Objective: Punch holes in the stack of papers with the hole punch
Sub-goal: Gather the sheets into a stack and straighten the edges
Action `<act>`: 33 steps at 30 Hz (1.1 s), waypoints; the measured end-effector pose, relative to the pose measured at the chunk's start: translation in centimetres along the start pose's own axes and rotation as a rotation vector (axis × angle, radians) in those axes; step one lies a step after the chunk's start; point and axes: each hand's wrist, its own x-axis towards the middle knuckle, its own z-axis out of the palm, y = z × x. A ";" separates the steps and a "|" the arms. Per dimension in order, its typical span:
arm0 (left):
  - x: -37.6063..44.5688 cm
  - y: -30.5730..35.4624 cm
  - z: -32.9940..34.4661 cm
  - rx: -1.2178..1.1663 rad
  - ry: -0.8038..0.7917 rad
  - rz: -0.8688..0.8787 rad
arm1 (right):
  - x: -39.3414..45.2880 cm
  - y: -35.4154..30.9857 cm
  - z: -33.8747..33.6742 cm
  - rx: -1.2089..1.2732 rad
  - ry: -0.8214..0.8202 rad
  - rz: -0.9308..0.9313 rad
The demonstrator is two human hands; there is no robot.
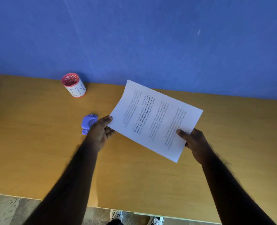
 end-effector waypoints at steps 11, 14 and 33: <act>0.6 4.0 -1.7 0.387 -0.299 0.232 | 0.5 -2.4 -0.9 -0.095 -0.088 -0.233; 0.2 3.8 -1.9 0.416 -0.276 0.301 | 0.6 -2.1 -1.0 -0.121 -0.070 -0.263; 0.1 -1.3 -2.2 0.787 -0.160 0.280 | 1.4 1.8 -0.9 -0.301 0.117 -0.054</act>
